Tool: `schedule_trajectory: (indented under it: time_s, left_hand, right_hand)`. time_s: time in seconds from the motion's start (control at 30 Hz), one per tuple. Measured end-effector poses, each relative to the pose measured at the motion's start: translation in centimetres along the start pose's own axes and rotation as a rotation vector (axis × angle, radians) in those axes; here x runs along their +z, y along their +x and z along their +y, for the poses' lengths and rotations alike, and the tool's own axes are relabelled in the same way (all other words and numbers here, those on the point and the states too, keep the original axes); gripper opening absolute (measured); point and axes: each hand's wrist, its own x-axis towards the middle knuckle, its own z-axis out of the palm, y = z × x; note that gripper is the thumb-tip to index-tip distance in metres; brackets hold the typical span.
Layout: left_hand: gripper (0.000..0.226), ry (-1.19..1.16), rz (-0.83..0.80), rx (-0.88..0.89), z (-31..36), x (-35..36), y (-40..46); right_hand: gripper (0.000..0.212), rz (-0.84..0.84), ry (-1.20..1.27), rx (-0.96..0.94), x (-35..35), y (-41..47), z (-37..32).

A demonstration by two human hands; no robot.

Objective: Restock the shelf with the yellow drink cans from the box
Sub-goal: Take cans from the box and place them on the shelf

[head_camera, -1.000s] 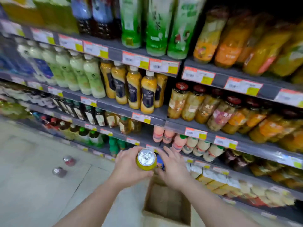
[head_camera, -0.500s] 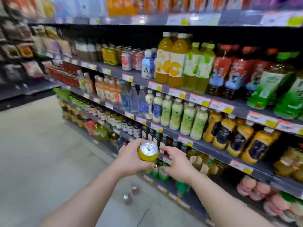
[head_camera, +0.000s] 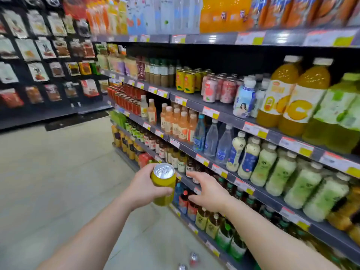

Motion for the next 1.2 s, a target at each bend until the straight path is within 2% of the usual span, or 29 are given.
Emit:
schedule_trajectory:
  time_s: [0.27, 0.6, 0.9, 1.0, 1.2]
  left_hand:
    - [0.085, -0.02, 0.062, -0.018, -1.3, -5.2, 14.0]
    - [0.069, -0.052, 0.074, 0.125, 2.1, -9.3, 29.8]
    - [0.069, -0.19, -0.053, 0.256, 2.0, -12.9, 46.2]
    - [0.073, -0.189, -0.092, 0.299, 2.6, -14.8, 52.9]
    - [0.07, -0.213, -0.18, 0.34, 3.6, -17.3, 64.2]
  right_hand:
    - [0.08, -0.023, -0.005, -0.055, -3.1, 16.6, -1.0]
    - [0.081, 0.107, -0.024, -0.057, -8.1, 29.2, -0.5]
    - [0.084, 0.266, 0.006, -0.001, -9.5, 41.1, -1.9]
    - [0.082, 0.34, 0.068, 0.065, -10.1, 46.0, -2.8]
    - [0.079, 0.424, 0.02, 0.207, -11.6, 52.9, -3.7]
